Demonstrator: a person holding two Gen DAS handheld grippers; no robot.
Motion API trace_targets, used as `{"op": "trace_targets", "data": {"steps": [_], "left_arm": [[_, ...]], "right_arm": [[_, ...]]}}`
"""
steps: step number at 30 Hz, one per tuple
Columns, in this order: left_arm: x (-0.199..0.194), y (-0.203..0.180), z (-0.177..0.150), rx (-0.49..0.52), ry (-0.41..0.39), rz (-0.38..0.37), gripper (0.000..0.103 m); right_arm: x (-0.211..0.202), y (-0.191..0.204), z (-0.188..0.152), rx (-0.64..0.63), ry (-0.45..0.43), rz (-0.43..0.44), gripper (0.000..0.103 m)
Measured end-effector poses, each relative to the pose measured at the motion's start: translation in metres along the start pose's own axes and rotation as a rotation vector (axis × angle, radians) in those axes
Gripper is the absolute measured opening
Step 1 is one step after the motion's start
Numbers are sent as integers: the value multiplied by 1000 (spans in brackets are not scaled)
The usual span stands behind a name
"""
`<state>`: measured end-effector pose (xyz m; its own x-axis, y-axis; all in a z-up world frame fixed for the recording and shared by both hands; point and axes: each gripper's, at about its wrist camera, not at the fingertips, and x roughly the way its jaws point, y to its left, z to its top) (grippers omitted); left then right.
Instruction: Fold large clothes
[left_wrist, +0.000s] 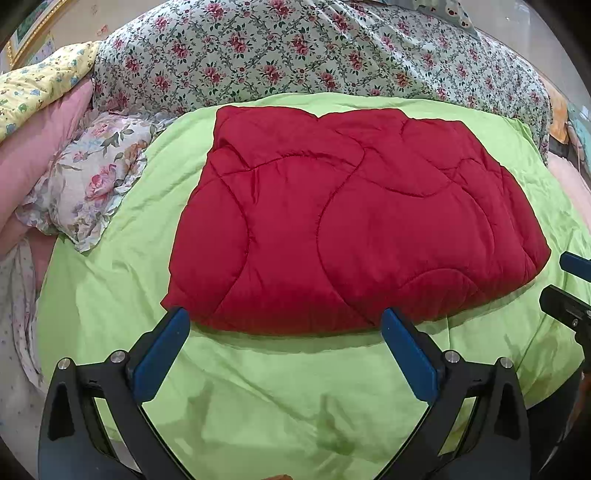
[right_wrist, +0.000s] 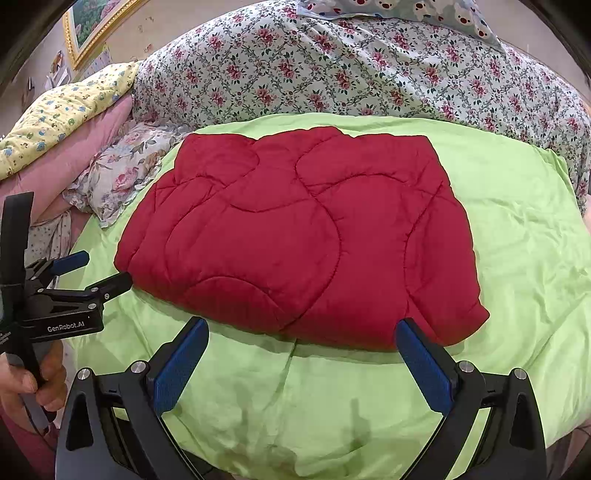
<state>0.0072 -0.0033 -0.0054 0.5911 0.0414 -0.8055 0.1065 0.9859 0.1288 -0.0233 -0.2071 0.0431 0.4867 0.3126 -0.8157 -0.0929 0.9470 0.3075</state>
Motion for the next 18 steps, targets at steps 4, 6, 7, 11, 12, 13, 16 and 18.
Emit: {"op": "trace_targets", "data": {"steps": [4,6,7,11,12,13,16,18], "left_arm": [[1,1,-1,-4,0,-3,103],[1,2,-1,-4,0,0,103],[1,2,-1,-4,0,0,103],[1,2,-1,-3,1,-1,103],[1,2,-1,-3,1,-1,103],[1,1,-1,-3,1,-1,103],[2,1,0,-1,1,1,103],[2,1,0,0,1,2,103]], "right_arm": [[1,0,0,0,1,-1,102],[1,1,0,0,2,-1,102],[1,1,0,0,3,0,102],[2,1,0,-3,3,2,102],[2,1,0,-3,4,3,102],[2,1,0,-3,3,4,102],[2,1,0,-2,4,3,102],[2,1,0,-2,5,4,102]]}}
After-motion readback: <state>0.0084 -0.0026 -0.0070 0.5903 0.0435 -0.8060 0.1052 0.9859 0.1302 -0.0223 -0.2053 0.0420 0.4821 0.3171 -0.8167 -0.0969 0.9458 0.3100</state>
